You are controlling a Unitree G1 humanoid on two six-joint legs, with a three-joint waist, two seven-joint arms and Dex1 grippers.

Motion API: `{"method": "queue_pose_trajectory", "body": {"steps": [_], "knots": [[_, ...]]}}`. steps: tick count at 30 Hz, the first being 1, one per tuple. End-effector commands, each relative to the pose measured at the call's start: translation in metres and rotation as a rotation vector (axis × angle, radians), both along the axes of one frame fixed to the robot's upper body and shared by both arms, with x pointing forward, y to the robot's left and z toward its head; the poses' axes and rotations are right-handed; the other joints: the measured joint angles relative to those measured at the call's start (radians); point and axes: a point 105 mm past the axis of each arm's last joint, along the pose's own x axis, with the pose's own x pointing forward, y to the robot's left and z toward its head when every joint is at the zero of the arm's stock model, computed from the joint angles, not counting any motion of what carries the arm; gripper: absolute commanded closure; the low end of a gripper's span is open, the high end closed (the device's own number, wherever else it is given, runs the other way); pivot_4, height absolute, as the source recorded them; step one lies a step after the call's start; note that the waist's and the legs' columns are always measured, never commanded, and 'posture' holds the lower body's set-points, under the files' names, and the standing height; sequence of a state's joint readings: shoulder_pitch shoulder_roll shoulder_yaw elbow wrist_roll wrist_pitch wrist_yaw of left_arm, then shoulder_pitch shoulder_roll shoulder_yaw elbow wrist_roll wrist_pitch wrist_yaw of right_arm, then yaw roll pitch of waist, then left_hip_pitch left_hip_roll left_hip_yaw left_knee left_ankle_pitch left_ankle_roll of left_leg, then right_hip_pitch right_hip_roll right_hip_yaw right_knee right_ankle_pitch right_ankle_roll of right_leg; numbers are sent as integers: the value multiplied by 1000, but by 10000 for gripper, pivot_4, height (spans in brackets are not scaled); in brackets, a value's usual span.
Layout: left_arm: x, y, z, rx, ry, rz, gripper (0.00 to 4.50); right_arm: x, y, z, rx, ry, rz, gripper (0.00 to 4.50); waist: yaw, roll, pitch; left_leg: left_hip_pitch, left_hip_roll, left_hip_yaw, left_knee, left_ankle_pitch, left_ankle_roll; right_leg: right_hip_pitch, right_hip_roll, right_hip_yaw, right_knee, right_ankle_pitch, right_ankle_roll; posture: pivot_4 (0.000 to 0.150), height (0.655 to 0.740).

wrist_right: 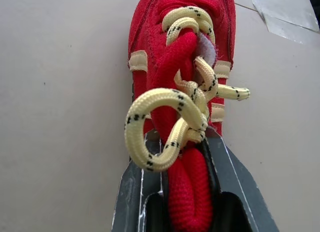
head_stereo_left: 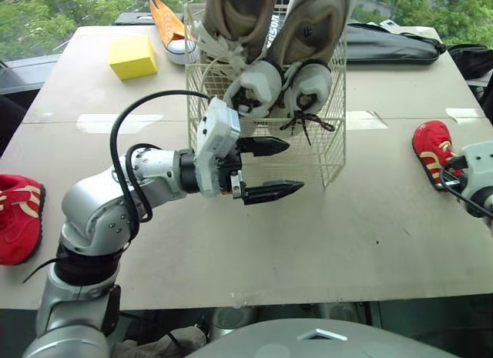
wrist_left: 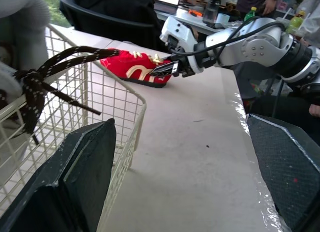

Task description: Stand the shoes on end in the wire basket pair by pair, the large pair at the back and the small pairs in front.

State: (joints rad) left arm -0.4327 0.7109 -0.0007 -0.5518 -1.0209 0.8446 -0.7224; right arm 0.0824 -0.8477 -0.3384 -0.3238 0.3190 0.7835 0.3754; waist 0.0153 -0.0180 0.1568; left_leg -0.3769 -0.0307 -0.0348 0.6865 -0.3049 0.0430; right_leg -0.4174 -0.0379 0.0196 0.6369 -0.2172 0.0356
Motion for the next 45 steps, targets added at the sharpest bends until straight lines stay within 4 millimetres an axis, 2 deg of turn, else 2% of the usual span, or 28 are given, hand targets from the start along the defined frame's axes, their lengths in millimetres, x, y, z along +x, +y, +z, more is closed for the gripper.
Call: {"method": "queue_pose_trajectory", "body": {"steps": [1,3,4,6,8,12,16,19,23,24,25,30,32,33,35,37,38,39,40,43,45], "knots": [[2,5,24,-43,96,-49,0,-34,42,81,-59,-98,507,44945,1,4,3,-1,0,-1,0,0,0,0,0,-1,-1,0,0,1500,7400],[5,7,34,-43,162,-84,0,-64,57,96,-97,6,726,44962,-1,9,6,-2,0,-1,1,0,1,0,-1,-2,-1,0,1,1500,7400],[6,7,37,-41,182,-94,0,-72,61,100,-118,41,785,44967,-5,8,6,-2,0,-1,2,-3,4,0,0,-3,-1,0,1,1500,7400],[5,7,42,9,238,-140,0,-86,70,113,-232,116,933,44991,-16,2,6,2,1,-1,1,-3,5,3,2,-5,-1,0,1,1500,7400],[6,6,46,42,277,-178,0,-91,81,125,-300,145,1047,45000,-25,1,8,5,2,0,1,-3,5,5,2,-5,0,0,1,1500,7400],[14,-10,56,98,345,-251,0,-85,132,142,-474,35,1346,45000,-29,1,10,8,1,3,1,-2,3,6,1,-2,1,0,1,1500,7400],[13,-24,45,208,372,-299,0,-69,166,149,-560,-139,1487,45000,-31,-1,11,8,1,2,0,1,-1,6,-3,-3,1,0,0,1500,7400],[10,-29,37,267,387,-335,0,-61,186,161,-597,-256,1563,45000,-31,-1,12,4,1,3,0,1,-2,1,-4,-1,1,0,0,1500,7400],[3,-26,22,341,410,-360,0,-58,201,179,-626,-364,1607,45000,-25,-2,13,-11,0,1,2,2,-4,-15,-6,-1,4,0,0,1500,7400],[1,-26,19,348,414,-367,5083,-58,203,183,-628,-384,1613,45000,-24,-2,12,-12,0,0,2,2,-4,-15,-6,-1,3,0,0,1500,7400],[0,-26,18,347,416,-374,8276,-59,205,185,-629,-397,1622,45000,-22,-2,12,-13,0,0,2,2,-4,-16,-6,-1,3,0,0,1500,7400],[1,-24,23,297,401,-376,31130,-64,209,182,-580,-363,1662,45000,-18,-2,12,-15,-2,-1,3,2,-3,-16,-8,-3,3,0,0,1500,7400],[0,-23,28,247,400,-381,36450,-64,210,187,-459,-343,1634,45000,-19,-2,12,-15,-2,-2,4,2,-3,-16,-8,-3,4,0,0,1500,7400],[0,-22,29,234,402,-378,37559,-63,210,188,-442,-335,1624,37213,-20,-2,12,-15,-2,-2,4,2,-3,-16,-8,-3,5,0,0,1500,7400],[1,-18,30,197,396,-357,37957,-61,207,182,-450,-316,1612,33182,-23,-1,12,-15,-2,-2,4,2,-3,-16,-8,-3,5,0,0,1500,7400],[2,-15,32,153,401,-338,38515,-57,204,180,-454,-327,1572,22766,-25,-1,12,-14,-1,-2,4,2,-3,-16,-8,-3,5,0,0,1500,7400],[2,-14,32,140,391,-322,38545,-55,200,181,-457,-333,1539,19069,-25,-1,12,-14,-1,-2,4,2,-3,-16,-8,-3,6,0,0,1500,7400],[4,-12,32,117,372,-299,38550,-52,194,179,-438,-309,1496,15972,-25,-1,12,-14,-1,-2,4,2,-3,-16,-8,-3,6,0,0,1500,7400],[5,-10,35,68,343,-280,38618,-49,182,178,-366,-252,1416,11029,-23,-2,12,-14,-1,-2,4,2,-3,-16,-8,-2,6,0,0,1500,7400],[10,-8,48,-88,237,-217,38625,-43,151,172,-108,-148,1173,10691,-13,-2,11,-14,-2,-2,4,2,-3,-15,-9,-2,5,0,0,1500,7400],[17,-9,55,-179,127,-134,38667,-48,144,153,177,-106,1034,10691,-6,-8,7,-15,-1,-3,4,2,-3,-15,-9,-3,5,1,0,1500,7400]]}}
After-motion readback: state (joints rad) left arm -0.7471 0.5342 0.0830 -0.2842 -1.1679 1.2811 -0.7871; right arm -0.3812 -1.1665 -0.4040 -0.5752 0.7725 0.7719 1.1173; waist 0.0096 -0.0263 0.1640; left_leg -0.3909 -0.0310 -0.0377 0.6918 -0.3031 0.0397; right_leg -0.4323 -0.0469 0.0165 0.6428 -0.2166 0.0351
